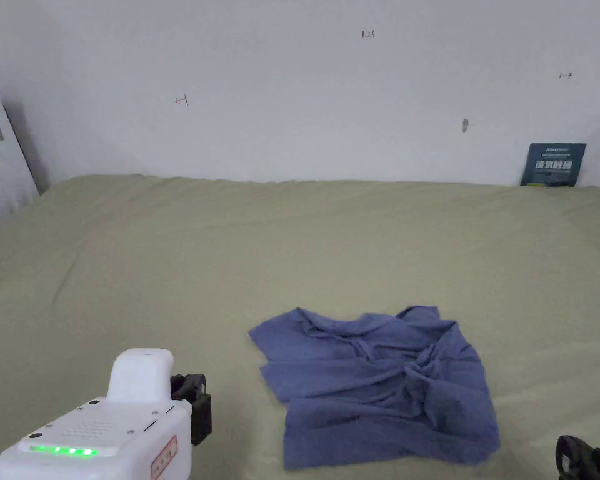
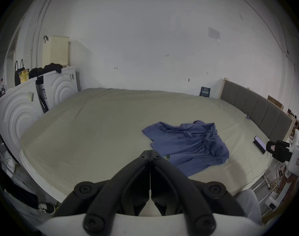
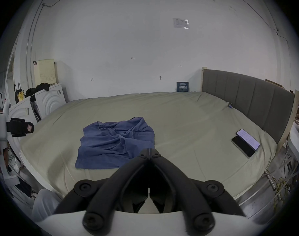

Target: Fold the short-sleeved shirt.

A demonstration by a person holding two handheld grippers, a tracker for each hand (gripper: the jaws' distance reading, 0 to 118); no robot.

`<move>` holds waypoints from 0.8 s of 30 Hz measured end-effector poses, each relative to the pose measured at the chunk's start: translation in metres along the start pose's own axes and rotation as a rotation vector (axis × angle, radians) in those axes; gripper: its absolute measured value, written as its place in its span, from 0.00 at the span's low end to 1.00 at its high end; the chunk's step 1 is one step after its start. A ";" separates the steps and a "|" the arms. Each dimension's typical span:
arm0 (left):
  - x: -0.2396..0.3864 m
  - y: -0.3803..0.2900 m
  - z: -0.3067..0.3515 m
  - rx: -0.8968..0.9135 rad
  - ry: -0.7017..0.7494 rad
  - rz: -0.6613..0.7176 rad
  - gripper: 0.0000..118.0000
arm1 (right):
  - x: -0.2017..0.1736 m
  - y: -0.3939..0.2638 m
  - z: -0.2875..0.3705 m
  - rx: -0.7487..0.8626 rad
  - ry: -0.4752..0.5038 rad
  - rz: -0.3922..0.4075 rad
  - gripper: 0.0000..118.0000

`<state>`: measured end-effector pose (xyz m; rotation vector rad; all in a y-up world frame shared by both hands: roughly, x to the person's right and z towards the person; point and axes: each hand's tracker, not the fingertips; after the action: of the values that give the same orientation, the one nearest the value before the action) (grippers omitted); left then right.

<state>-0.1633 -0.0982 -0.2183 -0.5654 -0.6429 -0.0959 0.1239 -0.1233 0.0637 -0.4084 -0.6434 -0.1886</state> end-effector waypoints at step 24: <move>0.046 -0.004 -0.256 -0.409 0.033 -0.145 0.27 | 0.007 -0.030 -0.087 -0.220 0.014 -0.001 0.00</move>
<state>0.0105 -0.2326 -0.3570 -0.9083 -0.6346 -0.3784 0.1675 -0.1875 0.0141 -0.6178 -0.6108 -0.2647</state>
